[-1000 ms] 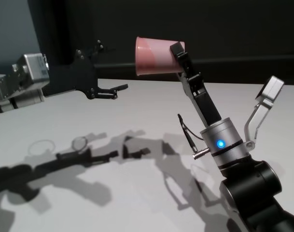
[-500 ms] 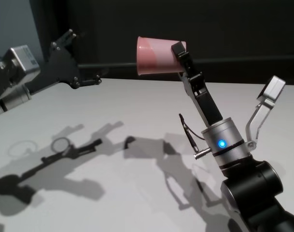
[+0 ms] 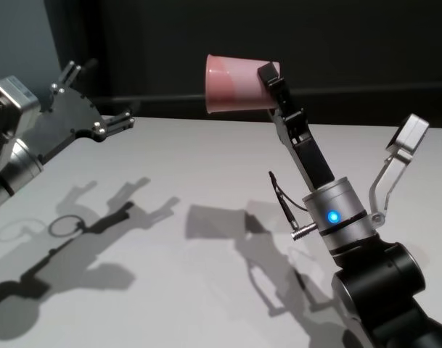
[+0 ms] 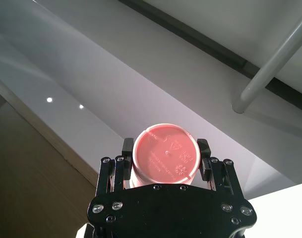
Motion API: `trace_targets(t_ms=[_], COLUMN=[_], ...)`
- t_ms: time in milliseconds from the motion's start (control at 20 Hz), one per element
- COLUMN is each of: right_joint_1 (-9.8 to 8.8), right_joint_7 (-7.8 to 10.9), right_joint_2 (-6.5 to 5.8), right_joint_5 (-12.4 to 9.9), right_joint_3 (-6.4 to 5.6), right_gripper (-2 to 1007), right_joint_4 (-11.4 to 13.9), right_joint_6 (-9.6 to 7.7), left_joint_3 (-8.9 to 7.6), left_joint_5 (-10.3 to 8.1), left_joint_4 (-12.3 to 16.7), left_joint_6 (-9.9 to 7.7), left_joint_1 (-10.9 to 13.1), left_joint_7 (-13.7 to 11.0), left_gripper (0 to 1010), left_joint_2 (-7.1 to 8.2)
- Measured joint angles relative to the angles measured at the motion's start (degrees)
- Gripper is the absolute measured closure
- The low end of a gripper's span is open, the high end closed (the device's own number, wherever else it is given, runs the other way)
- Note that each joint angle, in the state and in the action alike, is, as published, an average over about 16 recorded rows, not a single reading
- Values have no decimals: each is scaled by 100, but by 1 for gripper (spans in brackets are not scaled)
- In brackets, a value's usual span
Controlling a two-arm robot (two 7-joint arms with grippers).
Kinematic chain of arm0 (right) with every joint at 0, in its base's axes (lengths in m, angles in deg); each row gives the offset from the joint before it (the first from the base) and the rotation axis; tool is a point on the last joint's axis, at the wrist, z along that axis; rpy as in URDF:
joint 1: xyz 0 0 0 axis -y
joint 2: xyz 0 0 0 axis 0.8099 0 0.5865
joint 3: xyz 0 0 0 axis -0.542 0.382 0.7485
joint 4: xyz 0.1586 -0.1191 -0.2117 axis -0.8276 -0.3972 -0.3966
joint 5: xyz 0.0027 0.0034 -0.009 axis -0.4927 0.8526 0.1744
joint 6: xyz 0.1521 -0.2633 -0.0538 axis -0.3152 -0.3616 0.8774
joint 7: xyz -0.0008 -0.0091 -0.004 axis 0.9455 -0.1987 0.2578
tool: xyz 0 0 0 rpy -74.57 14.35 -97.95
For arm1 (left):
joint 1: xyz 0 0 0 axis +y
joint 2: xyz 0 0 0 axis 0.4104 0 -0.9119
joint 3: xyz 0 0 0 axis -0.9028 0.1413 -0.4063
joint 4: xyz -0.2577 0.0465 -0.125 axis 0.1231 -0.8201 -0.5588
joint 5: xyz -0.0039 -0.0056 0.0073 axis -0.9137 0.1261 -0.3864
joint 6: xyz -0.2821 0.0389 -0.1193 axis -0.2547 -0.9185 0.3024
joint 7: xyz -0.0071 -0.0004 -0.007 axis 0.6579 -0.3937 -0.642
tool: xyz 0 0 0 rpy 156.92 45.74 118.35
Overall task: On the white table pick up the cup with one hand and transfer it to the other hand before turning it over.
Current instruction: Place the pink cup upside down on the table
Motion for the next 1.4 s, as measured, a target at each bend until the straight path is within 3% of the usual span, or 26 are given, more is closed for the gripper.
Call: trace_targets(t_ms=[500, 1400], right_joint_1=[0, 0], right_joint_7=[0, 0], right_joint_2=[0, 0], right_joint_5=[0, 0], right_joint_3=[0, 0], right_gripper=[262, 262], right_joint_4=[0, 0], right_joint_6=[0, 0], left_joint_3=[-168, -320], left_joint_5=[-201, -187], left_joint_4=[-176, -453], left_joint_6=[-216, -385], left_joint_1=[399, 923], left_joint_7=[152, 124], left_gripper=[9, 9], left_joint_2=[-238, -466])
